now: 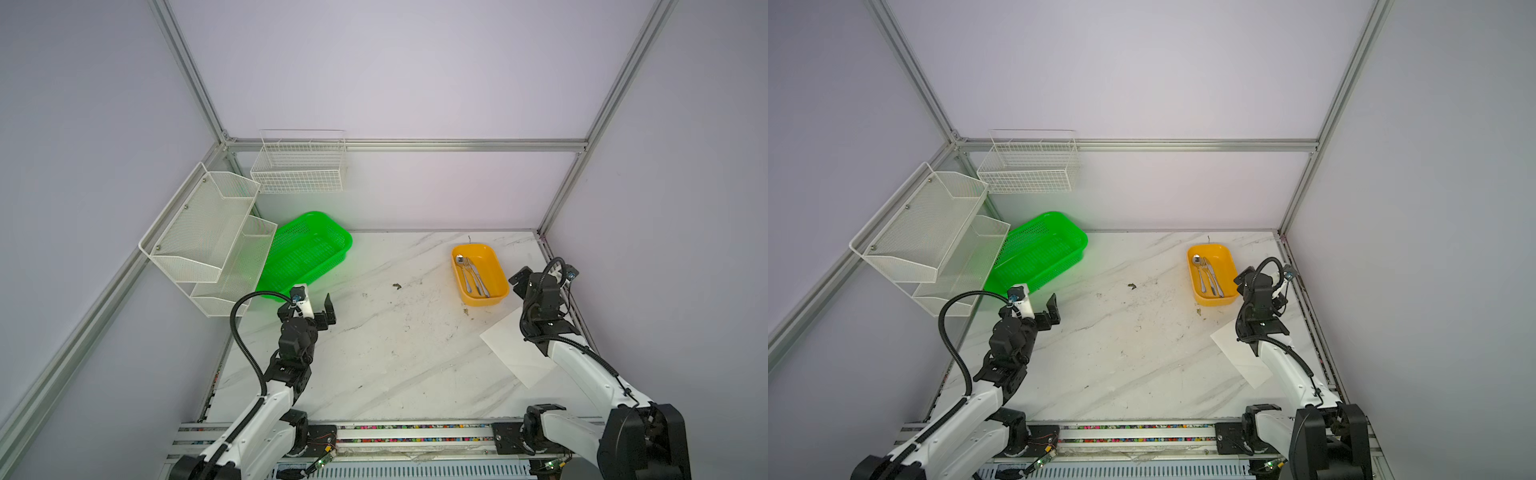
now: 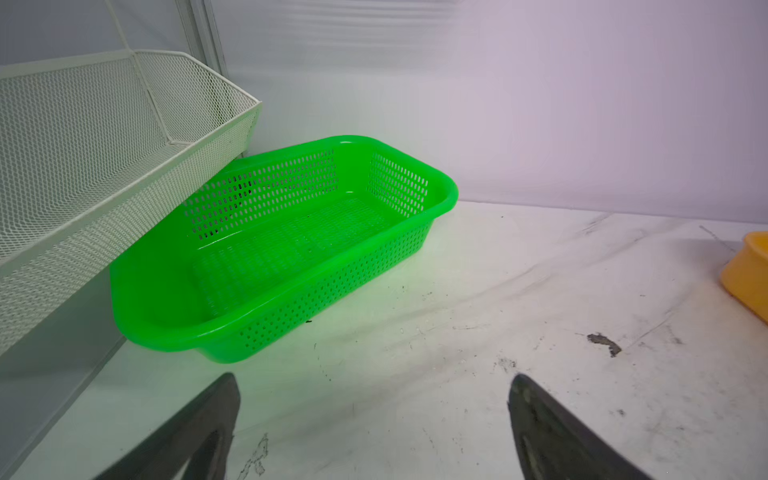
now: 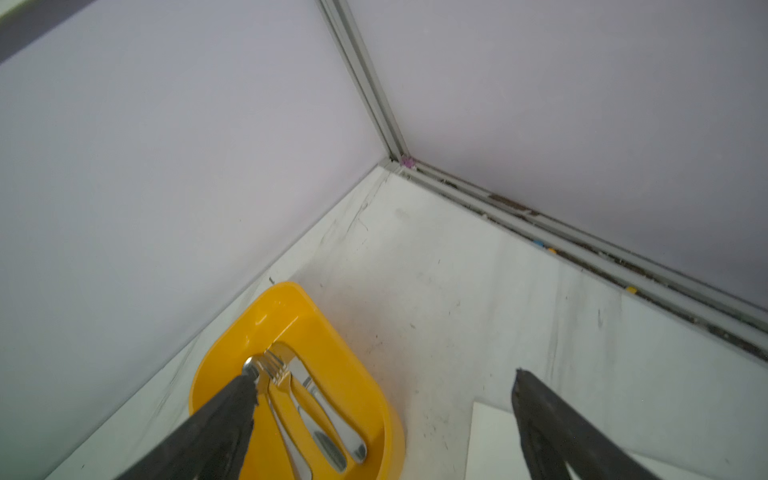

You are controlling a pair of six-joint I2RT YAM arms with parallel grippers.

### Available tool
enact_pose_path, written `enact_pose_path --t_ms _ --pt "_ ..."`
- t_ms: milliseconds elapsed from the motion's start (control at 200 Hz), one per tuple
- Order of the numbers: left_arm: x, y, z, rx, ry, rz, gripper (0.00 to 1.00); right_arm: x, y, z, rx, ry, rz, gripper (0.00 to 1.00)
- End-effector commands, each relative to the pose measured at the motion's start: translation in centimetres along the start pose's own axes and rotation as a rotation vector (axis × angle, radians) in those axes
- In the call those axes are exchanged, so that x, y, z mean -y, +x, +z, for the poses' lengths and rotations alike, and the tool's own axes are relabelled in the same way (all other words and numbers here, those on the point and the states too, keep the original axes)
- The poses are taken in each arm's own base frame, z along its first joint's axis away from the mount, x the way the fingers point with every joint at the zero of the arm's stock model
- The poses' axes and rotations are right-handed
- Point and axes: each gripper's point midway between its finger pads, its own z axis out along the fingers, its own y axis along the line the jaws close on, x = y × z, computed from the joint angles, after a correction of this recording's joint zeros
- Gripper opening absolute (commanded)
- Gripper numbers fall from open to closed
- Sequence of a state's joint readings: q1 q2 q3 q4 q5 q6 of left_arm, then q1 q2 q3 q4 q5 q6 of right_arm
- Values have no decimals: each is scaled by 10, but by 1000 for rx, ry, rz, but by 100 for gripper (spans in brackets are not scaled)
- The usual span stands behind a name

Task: Place the utensils on the paper napkin and roll it up
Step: 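Lower the right gripper onto the white napkin's edge nearest the robot, then drag the napkin with the right gripper toward the left gripper while the left gripper approaches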

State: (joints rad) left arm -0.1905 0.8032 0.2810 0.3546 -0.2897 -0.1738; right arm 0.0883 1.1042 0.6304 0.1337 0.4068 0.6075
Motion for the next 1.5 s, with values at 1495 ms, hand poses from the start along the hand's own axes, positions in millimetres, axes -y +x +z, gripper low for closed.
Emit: enact_pose_path --t_ms 1495 --pt "117 11 -44 -406 595 -319 100 -54 320 -154 -1160 -277 17 83"
